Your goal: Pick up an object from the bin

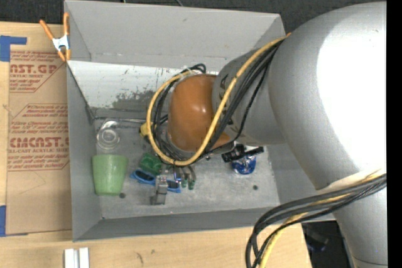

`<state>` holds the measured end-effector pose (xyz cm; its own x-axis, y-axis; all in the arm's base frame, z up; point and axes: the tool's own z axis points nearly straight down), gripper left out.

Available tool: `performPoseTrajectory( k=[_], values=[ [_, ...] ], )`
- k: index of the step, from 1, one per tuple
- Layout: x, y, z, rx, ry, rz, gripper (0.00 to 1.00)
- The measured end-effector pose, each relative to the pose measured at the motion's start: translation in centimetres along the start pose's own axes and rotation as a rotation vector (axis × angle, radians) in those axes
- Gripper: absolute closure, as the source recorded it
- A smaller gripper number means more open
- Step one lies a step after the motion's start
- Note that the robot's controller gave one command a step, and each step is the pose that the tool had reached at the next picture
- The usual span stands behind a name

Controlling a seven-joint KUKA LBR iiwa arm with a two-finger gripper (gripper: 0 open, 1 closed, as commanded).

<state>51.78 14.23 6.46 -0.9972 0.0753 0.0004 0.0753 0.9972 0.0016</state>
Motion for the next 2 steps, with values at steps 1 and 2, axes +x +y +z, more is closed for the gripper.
performPoseTrajectory(
  k=[1, 2],
  values=[
    [0.01, 0.11, 0.01, 0.000, 0.000, -0.001, 0.00],
    [0.01, 0.21, 0.02, -0.001, -0.001, -0.001, 0.00]
  ],
)
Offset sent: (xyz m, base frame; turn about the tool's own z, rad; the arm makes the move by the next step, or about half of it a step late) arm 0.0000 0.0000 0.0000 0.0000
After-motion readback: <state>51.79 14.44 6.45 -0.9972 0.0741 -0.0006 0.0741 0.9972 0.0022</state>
